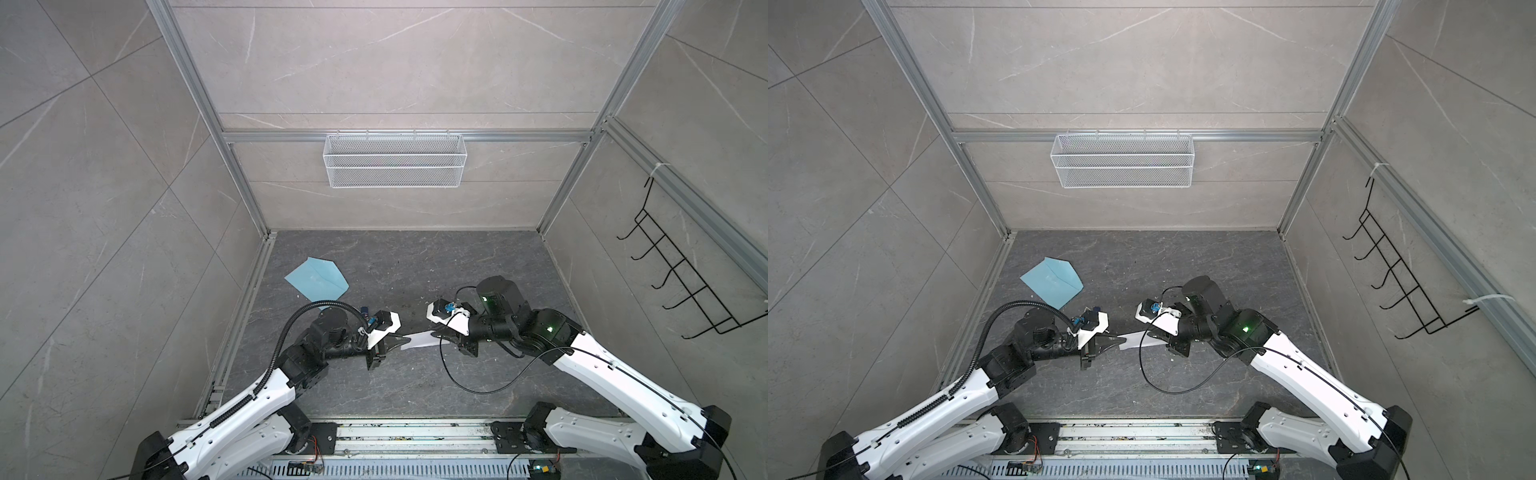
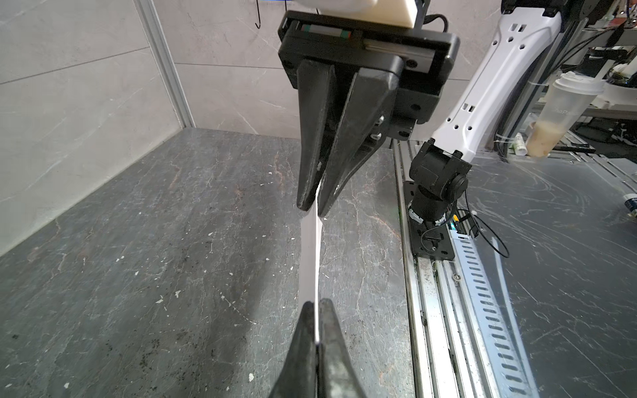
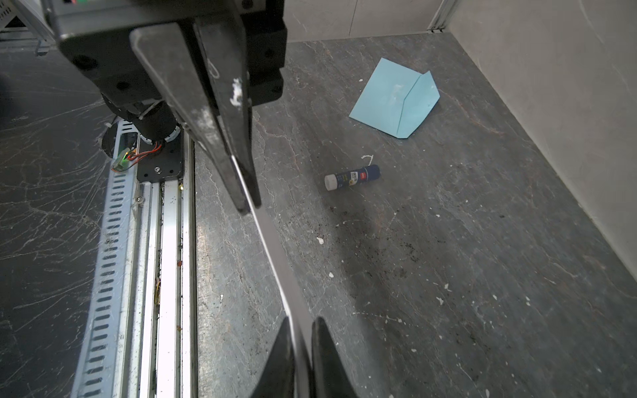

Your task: Place the letter into the envelope and seal it

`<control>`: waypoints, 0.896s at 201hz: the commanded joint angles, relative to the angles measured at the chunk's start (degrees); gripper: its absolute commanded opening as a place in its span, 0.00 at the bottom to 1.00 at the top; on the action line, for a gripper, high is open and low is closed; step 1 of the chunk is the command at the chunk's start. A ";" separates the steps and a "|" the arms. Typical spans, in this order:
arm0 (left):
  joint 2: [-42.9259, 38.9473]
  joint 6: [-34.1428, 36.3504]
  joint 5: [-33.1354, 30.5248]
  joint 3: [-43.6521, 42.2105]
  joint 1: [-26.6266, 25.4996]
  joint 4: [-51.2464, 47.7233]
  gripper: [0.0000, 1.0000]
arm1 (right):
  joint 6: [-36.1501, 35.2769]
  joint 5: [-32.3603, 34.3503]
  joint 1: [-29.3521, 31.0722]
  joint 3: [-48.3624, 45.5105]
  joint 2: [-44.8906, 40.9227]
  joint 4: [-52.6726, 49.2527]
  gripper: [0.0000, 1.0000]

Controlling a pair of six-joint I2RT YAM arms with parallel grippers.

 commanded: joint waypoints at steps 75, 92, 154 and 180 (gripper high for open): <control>-3.87 2.68 -4.24 -1.09 0.08 -2.05 0.00 | 0.21 3.64 -1.51 -1.28 -1.62 -5.37 0.09; -4.19 2.53 -4.60 -1.28 0.15 -1.86 0.00 | 0.31 4.07 -1.56 -1.53 -2.17 -5.46 0.10; -3.54 -0.13 -10.00 -1.25 0.07 -0.60 0.00 | 1.55 4.11 -1.63 -0.91 -2.14 -3.36 0.18; -3.71 -6.83 -27.48 -0.10 0.22 -2.29 0.00 | 5.50 7.66 -1.70 -3.03 -4.54 4.39 0.39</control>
